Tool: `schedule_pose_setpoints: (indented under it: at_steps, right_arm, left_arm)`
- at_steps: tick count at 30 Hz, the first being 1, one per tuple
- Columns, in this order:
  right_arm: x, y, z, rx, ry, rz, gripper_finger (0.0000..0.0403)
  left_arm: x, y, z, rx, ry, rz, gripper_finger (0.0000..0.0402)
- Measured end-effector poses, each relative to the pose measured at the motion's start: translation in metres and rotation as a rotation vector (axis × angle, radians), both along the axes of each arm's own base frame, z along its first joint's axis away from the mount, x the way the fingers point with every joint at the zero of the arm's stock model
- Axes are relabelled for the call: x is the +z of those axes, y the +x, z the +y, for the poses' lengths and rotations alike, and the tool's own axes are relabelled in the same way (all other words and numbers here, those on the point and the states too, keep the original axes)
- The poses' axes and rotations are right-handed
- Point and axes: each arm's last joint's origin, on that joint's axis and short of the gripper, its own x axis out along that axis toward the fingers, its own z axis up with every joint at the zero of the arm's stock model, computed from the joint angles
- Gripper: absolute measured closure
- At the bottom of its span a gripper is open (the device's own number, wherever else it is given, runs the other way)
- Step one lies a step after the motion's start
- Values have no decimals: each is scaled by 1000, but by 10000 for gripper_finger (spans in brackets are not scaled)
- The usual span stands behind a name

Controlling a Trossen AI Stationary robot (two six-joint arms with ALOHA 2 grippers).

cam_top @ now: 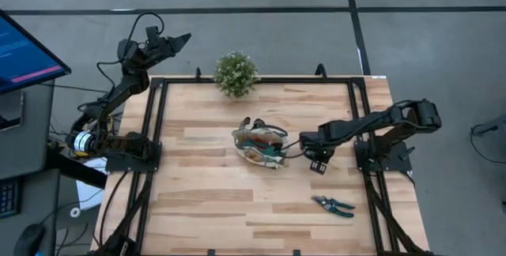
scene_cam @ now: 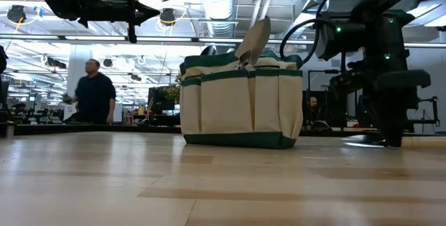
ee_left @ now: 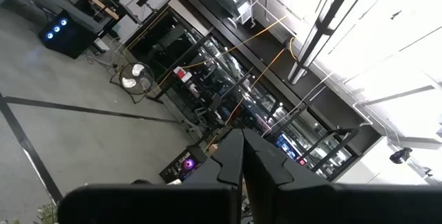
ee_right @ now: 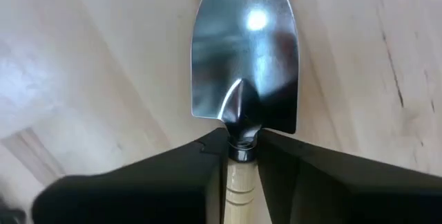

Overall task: Pick & Place Garden tools in Gardening bag
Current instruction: Put the brown trowel into the white gardening bag

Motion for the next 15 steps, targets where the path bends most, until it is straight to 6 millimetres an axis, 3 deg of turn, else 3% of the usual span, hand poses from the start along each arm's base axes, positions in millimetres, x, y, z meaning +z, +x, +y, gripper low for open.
schedule_pose_setpoints:
  at_steps: [5,15]
  right_arm:
    - [9,-1,0,-81,1,-53,359]
    - [57,-26,-2,-307,-43,-254,359]
  left_arm:
    - [0,0,0,-6,1,3,394]
    - [0,1,-1,-40,8,23,394]
